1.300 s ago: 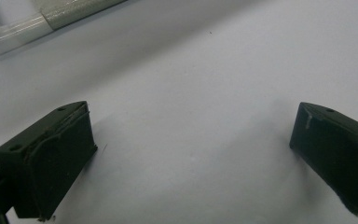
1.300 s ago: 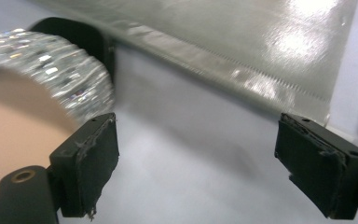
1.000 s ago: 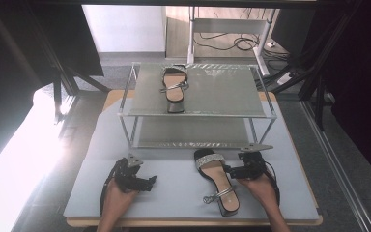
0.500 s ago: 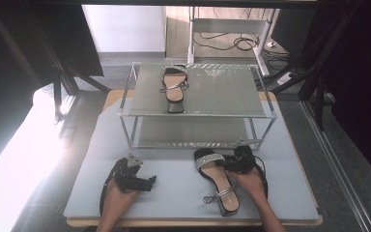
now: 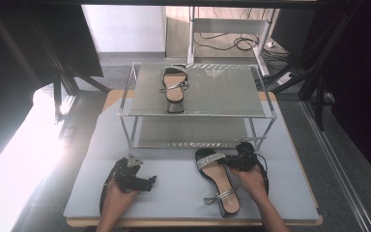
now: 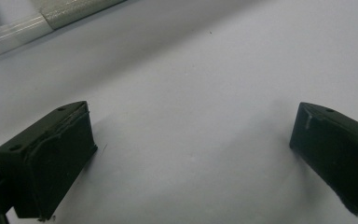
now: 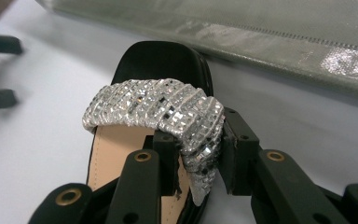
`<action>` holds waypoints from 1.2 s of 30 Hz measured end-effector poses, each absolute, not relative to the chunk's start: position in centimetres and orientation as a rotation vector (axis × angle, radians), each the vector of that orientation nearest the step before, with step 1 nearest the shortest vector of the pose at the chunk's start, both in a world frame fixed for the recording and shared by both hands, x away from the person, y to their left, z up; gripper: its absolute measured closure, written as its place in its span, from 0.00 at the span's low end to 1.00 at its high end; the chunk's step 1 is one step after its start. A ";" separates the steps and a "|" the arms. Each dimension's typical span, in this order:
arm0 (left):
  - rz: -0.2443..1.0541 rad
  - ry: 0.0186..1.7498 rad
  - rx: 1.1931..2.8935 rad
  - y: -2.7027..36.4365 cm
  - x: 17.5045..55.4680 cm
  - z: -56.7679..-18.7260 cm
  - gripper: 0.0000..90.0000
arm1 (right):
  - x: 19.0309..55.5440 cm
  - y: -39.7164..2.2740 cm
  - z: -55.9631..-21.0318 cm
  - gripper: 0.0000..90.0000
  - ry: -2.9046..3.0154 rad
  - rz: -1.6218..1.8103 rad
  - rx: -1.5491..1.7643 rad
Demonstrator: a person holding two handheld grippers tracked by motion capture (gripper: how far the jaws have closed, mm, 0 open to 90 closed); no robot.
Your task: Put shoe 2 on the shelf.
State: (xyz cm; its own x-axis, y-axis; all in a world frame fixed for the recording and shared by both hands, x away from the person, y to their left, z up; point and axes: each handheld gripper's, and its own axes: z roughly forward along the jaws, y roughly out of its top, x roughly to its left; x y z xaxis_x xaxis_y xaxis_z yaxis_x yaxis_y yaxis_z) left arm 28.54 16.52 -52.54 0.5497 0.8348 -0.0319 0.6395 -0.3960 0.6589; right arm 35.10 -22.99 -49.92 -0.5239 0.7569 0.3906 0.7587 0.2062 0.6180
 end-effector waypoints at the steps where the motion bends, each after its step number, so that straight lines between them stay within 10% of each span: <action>1: 0.405 1.181 2.162 16.5 28.5 -52.5 0.00 | 35.0 -23.2 -49.7 0.78 -2.416 -1.264 -1.534; 36: 0.405 1.183 2.161 16.5 28.6 -52.5 0.00 | 32.6 -25.4 -40.9 0.78 -2.328 -1.305 -1.558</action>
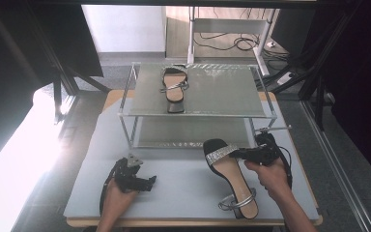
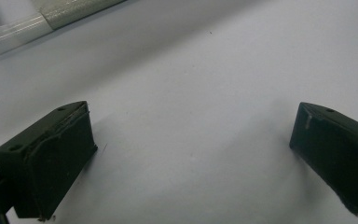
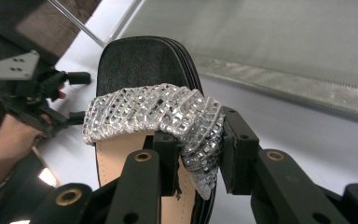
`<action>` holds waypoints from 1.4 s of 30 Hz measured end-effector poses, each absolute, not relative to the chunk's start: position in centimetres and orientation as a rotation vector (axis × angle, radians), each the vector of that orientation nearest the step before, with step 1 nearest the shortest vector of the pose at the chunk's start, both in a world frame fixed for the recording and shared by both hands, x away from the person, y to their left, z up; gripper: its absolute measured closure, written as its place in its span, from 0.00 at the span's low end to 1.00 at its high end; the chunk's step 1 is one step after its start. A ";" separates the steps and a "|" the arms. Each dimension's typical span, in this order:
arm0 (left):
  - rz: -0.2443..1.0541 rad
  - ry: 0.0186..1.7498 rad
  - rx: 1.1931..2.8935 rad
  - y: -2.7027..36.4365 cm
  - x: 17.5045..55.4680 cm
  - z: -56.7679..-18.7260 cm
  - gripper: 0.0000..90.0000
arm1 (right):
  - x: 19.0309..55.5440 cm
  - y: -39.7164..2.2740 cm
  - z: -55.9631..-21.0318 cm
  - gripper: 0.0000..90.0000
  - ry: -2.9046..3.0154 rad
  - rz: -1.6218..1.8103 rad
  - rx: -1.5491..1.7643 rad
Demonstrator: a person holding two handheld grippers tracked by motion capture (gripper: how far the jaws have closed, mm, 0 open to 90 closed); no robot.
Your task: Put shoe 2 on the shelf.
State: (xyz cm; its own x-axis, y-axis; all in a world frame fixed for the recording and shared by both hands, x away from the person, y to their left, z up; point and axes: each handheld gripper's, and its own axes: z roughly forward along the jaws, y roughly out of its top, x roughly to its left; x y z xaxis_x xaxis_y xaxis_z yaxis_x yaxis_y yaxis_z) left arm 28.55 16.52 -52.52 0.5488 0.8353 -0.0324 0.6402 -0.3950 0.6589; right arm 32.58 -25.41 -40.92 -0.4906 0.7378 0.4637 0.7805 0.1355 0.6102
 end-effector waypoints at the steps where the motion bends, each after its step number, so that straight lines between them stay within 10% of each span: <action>1: 0.405 1.183 2.160 16.5 28.5 -52.5 0.00 | 32.5 -25.2 -40.0 0.78 -2.333 -1.306 -1.554; 42: 0.401 1.182 2.163 16.6 28.6 -52.5 0.00 | 42.4 -20.8 -28.3 0.78 -2.191 -1.319 -1.835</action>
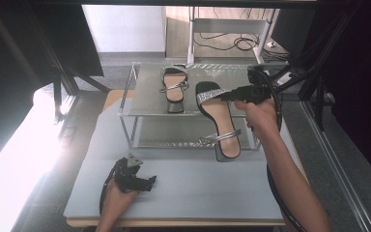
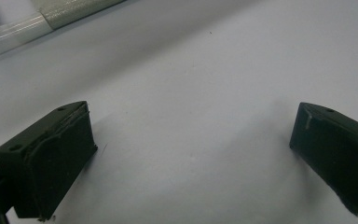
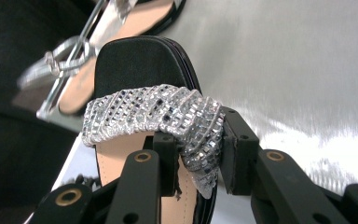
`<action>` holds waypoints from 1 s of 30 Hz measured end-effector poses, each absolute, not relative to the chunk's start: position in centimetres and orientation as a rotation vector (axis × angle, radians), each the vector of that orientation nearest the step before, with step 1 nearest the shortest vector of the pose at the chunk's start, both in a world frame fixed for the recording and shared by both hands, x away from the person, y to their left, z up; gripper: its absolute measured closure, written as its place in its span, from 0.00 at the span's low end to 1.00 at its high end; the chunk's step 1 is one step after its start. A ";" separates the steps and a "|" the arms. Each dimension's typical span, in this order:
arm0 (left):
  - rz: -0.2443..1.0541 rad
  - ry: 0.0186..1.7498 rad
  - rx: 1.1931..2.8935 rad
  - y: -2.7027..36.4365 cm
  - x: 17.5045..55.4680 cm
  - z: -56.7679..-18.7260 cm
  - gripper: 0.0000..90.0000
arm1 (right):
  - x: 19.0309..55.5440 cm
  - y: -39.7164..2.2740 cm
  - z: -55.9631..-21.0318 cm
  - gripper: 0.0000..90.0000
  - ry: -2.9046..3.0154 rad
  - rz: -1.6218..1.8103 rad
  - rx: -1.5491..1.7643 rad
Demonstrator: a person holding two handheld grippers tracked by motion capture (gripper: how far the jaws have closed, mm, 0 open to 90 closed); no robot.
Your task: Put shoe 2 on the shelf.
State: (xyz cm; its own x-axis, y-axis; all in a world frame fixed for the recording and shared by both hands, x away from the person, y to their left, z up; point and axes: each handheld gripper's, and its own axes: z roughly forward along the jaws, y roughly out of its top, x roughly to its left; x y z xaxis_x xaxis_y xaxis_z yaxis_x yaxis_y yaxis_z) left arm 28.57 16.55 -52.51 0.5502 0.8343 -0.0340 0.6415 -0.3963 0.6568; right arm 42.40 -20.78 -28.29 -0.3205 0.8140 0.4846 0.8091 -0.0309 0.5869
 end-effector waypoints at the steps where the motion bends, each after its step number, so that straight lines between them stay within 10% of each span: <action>1: 0.402 1.180 2.164 16.6 28.6 -52.5 0.00 | 42.7 -20.6 -28.0 0.78 2.173 1.311 1.829; 30: 0.401 1.182 2.161 16.6 28.6 -52.5 0.00 | 52.6 -17.0 -26.7 0.78 2.028 1.204 1.933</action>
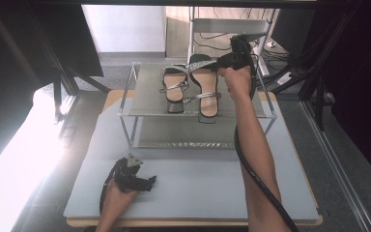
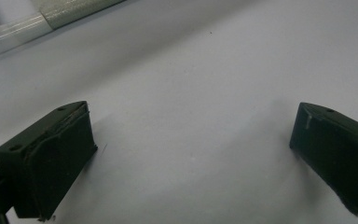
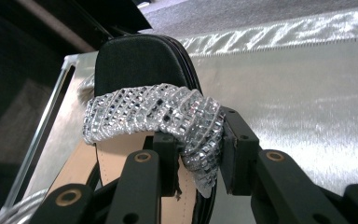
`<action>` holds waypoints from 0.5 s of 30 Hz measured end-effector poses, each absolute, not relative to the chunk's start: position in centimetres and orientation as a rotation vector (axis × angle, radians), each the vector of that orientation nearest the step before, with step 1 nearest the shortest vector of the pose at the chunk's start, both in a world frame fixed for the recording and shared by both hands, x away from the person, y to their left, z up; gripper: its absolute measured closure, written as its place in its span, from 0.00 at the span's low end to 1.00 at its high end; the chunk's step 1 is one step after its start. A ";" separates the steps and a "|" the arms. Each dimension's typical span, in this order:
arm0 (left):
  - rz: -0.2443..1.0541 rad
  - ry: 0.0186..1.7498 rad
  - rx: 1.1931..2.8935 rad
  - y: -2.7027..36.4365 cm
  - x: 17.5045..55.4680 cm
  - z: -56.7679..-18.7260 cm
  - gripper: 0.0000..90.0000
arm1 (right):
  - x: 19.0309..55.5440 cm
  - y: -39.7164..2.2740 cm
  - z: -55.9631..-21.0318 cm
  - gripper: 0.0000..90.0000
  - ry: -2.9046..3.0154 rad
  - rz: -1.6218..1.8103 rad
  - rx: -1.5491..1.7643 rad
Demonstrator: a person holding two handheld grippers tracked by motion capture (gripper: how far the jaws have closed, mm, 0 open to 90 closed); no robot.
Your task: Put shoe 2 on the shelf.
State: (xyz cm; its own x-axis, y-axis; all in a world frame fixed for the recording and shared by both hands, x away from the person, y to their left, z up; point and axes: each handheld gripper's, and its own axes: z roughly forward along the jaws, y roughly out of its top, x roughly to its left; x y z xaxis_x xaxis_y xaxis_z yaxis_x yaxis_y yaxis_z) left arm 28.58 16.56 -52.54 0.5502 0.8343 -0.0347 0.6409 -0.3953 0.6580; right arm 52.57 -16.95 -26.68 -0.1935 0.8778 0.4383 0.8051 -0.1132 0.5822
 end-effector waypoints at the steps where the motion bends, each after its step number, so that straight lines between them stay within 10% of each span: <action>1: 0.401 1.182 2.161 16.6 28.6 -52.5 0.00 | 52.8 -16.8 -26.8 0.78 2.017 1.207 1.936; 15: 0.400 1.182 2.164 16.6 28.6 -52.5 0.00 | 55.1 -15.8 -28.9 0.79 1.951 1.144 1.926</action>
State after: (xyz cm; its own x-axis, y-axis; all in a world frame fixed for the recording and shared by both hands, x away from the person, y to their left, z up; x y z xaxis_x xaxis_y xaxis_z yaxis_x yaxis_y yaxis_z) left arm 28.58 16.56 -52.52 0.5507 0.8340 -0.0347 0.6420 -0.3966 0.6561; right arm 55.12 -15.79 -28.90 -0.1508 0.9110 0.3839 0.7796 -0.1291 0.6128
